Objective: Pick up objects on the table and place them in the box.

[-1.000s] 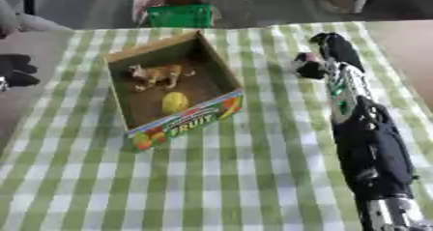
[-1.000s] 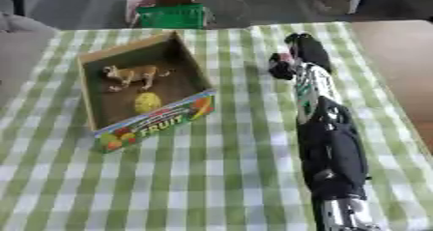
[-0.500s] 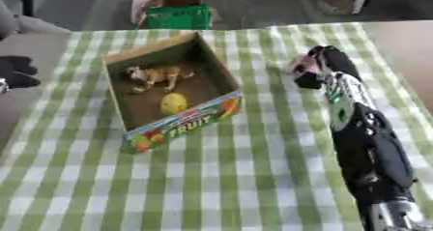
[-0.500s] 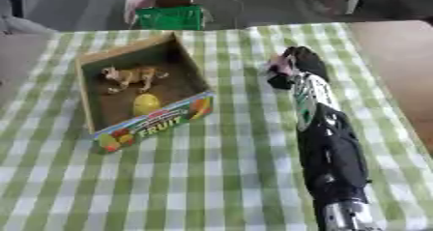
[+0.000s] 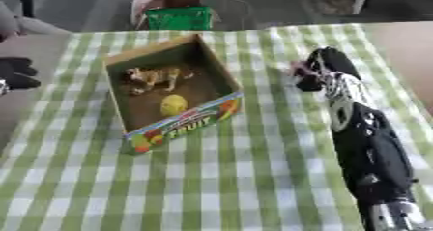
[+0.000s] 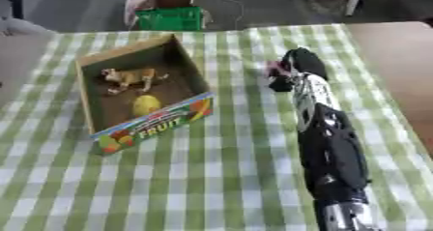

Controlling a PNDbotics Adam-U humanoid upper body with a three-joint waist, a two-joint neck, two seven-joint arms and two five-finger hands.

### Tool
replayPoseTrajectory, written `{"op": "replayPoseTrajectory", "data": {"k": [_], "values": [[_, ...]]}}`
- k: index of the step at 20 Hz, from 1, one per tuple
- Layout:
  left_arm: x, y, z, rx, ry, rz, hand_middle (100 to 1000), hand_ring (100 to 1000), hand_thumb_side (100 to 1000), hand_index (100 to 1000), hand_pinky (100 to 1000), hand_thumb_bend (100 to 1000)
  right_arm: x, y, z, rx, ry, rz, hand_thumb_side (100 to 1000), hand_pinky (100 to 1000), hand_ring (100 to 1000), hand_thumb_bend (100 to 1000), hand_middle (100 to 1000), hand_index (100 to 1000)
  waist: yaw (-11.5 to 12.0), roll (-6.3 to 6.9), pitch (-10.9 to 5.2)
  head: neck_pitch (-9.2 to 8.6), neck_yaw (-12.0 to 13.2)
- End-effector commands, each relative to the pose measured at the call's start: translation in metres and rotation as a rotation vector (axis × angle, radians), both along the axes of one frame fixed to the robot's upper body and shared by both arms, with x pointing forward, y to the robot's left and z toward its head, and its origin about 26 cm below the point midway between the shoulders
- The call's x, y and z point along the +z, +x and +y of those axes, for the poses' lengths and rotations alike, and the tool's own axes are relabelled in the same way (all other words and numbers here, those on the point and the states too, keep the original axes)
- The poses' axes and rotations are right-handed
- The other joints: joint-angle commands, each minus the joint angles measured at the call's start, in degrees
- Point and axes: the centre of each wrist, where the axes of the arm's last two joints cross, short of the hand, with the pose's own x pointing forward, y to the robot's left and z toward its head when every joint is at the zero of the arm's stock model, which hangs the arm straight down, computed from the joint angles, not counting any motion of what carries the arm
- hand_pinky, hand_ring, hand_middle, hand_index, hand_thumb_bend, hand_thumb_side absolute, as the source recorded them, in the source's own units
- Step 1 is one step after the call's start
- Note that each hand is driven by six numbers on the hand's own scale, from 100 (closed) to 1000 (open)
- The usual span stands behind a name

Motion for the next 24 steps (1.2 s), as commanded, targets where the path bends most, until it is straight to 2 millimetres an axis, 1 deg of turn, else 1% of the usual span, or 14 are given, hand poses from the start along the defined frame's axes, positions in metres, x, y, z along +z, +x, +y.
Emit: {"op": "replayPoseTrajectory", "data": {"k": [1,5,7,9,12,13,15,17,19,20,22,24], "values": [[0.009,-0.001,0.003,0.002,0.016,-0.025,647,657,826,781,777,100,0.03,0.002,0.006,0.038,0.016,-0.145,207,519,574,100,312,367,0.0,0.03,-1.02,-0.5,-0.03],[0.009,-0.001,0.003,0.0,0.015,-0.025,646,657,826,780,777,100,0.058,0.0,0.026,0.166,0.041,-0.262,199,521,575,100,311,367,0.19,-0.06,-1.08,-0.45,-0.16],[0.009,-0.001,0.003,-0.002,0.015,-0.024,646,657,826,780,777,100,0.067,-0.001,0.034,0.219,0.053,-0.299,198,521,575,100,311,367,0.29,-0.09,-1.09,-0.44,-0.2],[0.009,-0.001,0.002,-0.002,0.015,-0.024,646,657,826,780,777,100,0.074,-0.003,0.04,0.26,0.065,-0.321,198,521,575,100,311,367,0.35,-0.1,-1.1,-0.44,-0.23],[0.009,-0.001,0.002,-0.003,0.015,-0.024,646,657,826,780,777,100,0.077,-0.004,0.042,0.275,0.074,-0.326,198,521,575,100,311,367,0.37,-0.11,-1.1,-0.44,-0.23],[0.009,0.0,0.001,-0.011,0.014,-0.023,646,657,826,780,777,100,0.082,-0.005,0.048,0.297,0.077,-0.337,198,524,577,100,311,368,0.83,-0.11,-1.3,-0.3,-0.88],[0.01,0.001,-0.002,-0.027,0.014,-0.023,646,657,826,780,777,100,0.097,-0.007,0.08,0.409,0.088,-0.354,198,527,578,100,312,370,2.03,-0.23,-1.24,-0.4,-1.62],[0.01,0.001,-0.002,-0.028,0.012,-0.025,646,657,825,780,777,100,0.098,-0.012,0.118,0.536,0.089,-0.327,199,528,579,100,312,370,2.12,-0.24,-1.17,-0.49,-1.38],[0.01,0.001,-0.002,-0.028,0.009,-0.027,646,657,825,780,778,100,0.09,-0.019,0.147,0.642,0.061,-0.291,201,531,580,100,313,371,2.18,-0.15,-1.13,-0.57,-1.17],[0.01,0.001,-0.002,-0.028,0.006,-0.028,646,657,825,780,778,100,0.085,-0.022,0.159,0.685,0.04,-0.278,201,531,580,100,313,371,2.24,-0.09,-1.1,-0.62,-1.1],[0.01,0.001,-0.002,-0.03,0.002,-0.029,646,657,825,780,778,100,0.071,-0.028,0.176,0.752,0.003,-0.259,204,533,581,100,313,371,2.44,0.03,-1.01,-0.67,-1.04],[0.011,0.001,-0.002,-0.031,0.001,-0.032,646,656,824,780,778,100,0.058,-0.032,0.187,0.796,-0.024,-0.243,207,534,581,100,313,371,2.71,0.07,-0.93,-0.72,-1.0]]}}
